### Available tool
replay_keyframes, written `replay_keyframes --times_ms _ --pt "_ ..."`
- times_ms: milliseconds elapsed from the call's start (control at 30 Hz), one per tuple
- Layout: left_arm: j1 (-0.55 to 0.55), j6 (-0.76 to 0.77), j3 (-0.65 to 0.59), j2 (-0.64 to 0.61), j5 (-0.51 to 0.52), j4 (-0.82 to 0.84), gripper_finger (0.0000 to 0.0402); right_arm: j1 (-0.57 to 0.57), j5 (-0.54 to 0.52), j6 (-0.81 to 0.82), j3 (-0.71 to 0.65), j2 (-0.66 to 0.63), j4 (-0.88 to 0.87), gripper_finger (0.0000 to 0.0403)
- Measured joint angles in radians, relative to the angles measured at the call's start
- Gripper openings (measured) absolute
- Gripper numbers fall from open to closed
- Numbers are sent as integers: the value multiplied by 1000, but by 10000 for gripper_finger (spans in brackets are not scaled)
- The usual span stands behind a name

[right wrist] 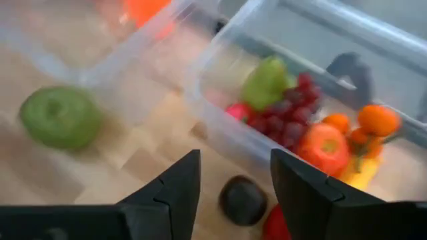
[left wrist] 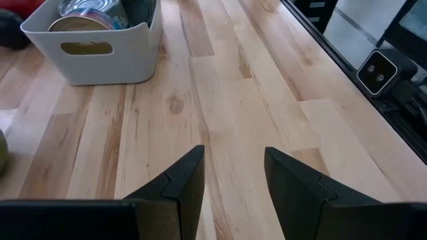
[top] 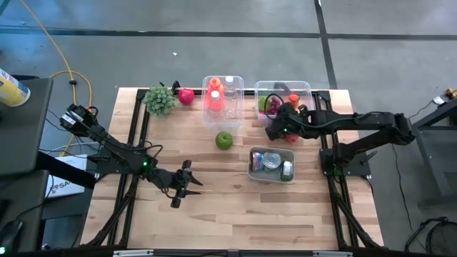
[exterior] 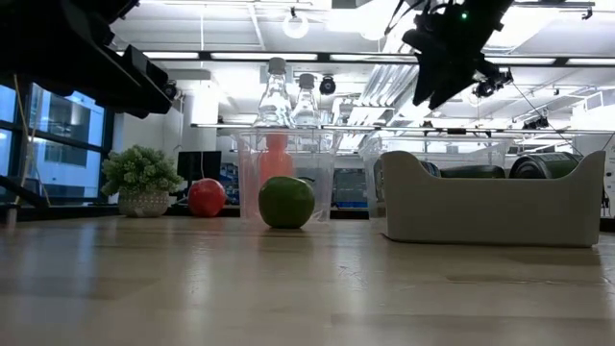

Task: Pick & Place Food Item
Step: Put the pomegranate into the right transparent bin

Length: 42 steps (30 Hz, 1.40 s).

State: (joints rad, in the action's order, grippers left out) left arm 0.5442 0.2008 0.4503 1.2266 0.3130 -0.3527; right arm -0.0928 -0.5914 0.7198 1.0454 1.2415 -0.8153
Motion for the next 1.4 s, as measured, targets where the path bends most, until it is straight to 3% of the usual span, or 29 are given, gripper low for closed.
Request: replay_keyframes --times_ms 200,400,567,700,867,1400 --pt "0 2 0 0 0 0 147 -5 29 -74 0 6 5 183" --pt "0 11 0 0 0 1 147 -5 -32 -96 0 8 -1 185" --pt "0 15 0 0 -4 1 147 -6 -22 -138 0 8 -21 184" --pt "0 17 0 0 -11 1 147 2 6 -206 0 10 -10 199" --pt "2 23 0 0 -11 0 147 -6 2 -155 0 24 2 213" --pt "2 43 0 0 -11 4 147 -15 -35 -200 0 107 65 278"
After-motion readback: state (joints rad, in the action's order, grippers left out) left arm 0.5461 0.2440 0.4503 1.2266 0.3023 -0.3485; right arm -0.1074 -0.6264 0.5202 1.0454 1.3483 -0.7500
